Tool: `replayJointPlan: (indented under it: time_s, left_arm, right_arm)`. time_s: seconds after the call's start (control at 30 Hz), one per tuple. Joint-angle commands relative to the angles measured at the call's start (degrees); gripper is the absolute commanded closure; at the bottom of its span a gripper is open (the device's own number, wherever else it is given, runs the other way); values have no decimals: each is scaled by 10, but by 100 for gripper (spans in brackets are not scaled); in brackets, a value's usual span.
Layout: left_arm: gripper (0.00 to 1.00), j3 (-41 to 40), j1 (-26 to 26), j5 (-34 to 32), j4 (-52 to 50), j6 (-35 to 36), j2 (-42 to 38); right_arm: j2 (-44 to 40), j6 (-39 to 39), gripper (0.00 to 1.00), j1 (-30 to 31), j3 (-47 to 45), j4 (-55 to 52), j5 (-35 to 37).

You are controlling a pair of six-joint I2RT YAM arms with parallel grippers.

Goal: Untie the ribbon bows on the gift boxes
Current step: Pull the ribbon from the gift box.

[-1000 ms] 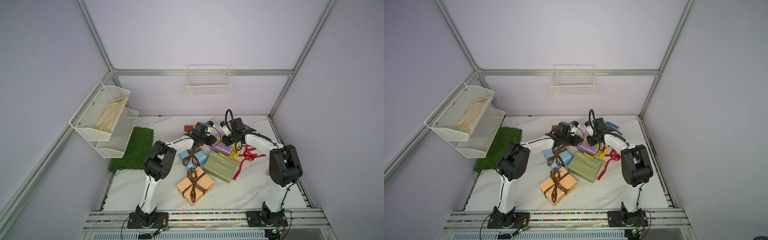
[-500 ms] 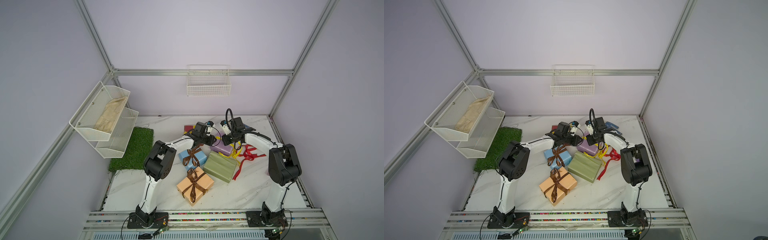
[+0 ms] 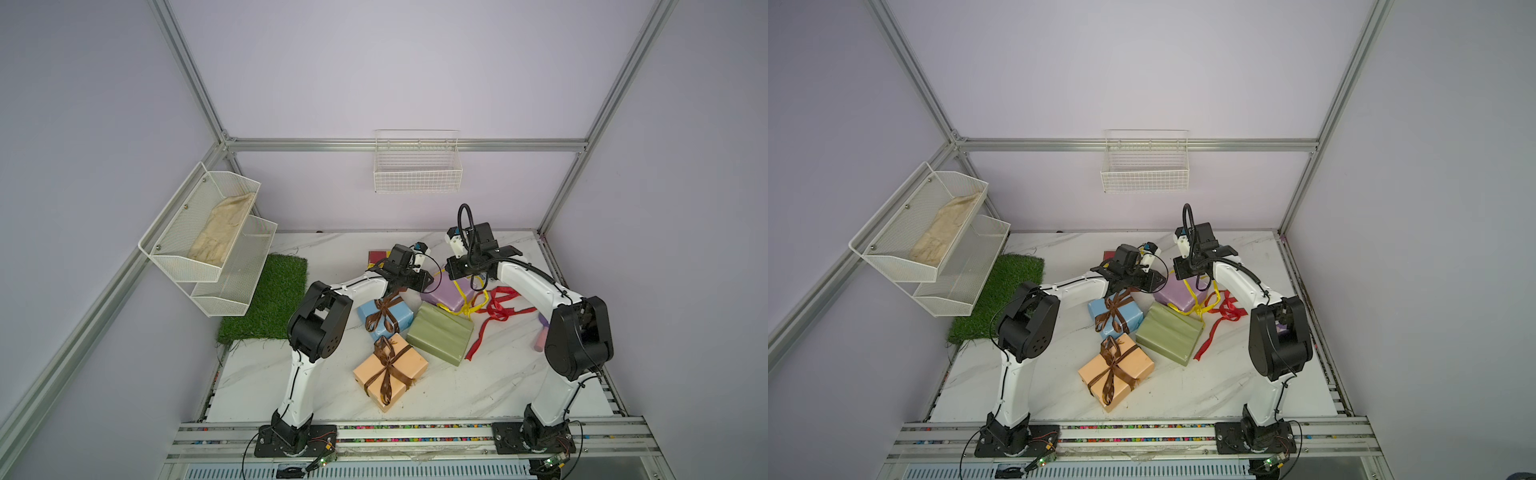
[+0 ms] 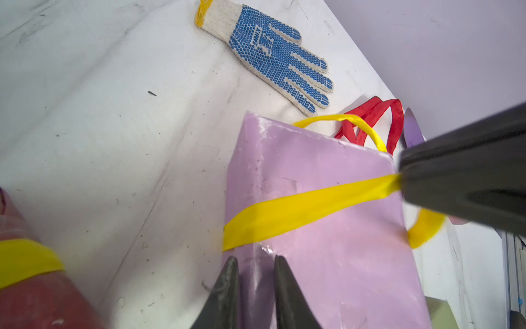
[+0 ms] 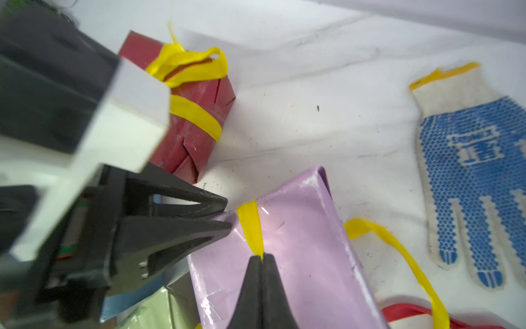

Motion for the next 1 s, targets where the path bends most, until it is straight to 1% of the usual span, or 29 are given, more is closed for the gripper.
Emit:
replayJointPlan:
  time_s: [0.0, 0.37, 0.57, 0.73, 0.97]
  left_arm:
    - [77, -20, 5, -5, -7, 11, -13]
    - [77, -24, 5, -5, -1, 8, -17]
    - [77, -27, 5, -5, 1, 7, -18]
    - [76, -31, 6, -6, 4, 6, -19]
    - [76, -39, 7, -11, 8, 2, -21]
  right_arm:
    - [-52, 9, 100, 1, 31, 3, 10]
    - [-119, 12, 100, 0, 106, 5, -7]
    - [-154, -1, 100, 0, 158, 14, 2]
    - [-177, -17, 100, 0, 192, 34, 28]
    - [-226, -54, 100, 0, 200, 107, 66]
